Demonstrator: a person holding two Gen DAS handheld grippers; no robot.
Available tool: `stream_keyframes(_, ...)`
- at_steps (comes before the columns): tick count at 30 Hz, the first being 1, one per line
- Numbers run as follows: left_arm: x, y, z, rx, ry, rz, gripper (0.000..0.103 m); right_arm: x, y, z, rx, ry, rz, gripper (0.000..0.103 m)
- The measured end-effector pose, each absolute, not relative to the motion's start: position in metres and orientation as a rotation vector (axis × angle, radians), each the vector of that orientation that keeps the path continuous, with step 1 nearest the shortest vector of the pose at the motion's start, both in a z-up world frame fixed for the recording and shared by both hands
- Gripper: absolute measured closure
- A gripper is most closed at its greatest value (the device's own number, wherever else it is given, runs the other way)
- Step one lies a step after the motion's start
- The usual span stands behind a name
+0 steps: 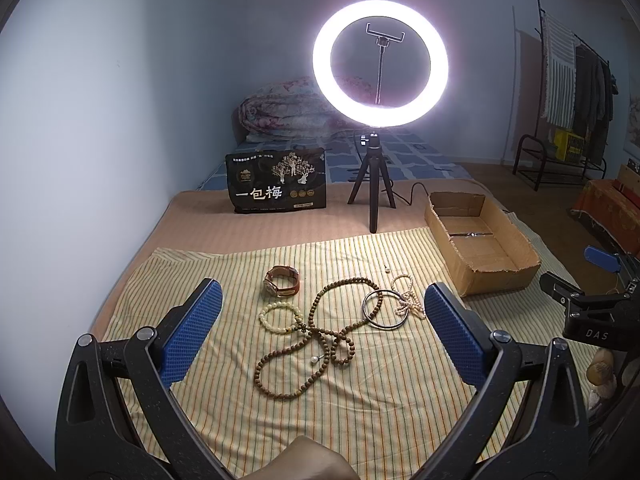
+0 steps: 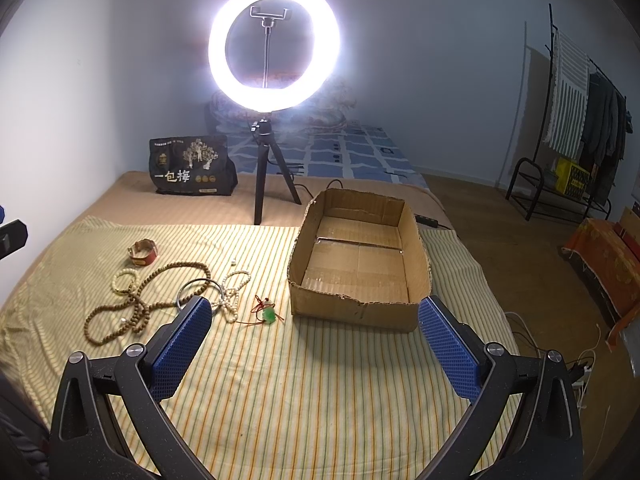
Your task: Organize jewelry
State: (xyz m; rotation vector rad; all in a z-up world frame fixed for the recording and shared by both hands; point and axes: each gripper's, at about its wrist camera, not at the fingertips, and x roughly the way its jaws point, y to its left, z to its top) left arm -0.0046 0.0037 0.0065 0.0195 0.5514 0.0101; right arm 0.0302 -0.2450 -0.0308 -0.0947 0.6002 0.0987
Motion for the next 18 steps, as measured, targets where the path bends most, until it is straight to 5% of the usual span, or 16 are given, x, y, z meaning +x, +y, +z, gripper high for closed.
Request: stream_keyframes(18, 0.009, 0.03, -0.008, 0.009, 0.61, 0.041, 0.0, 0.034, -0.24, -0.036, -0.105, 0.628, 0.123, 0.001)
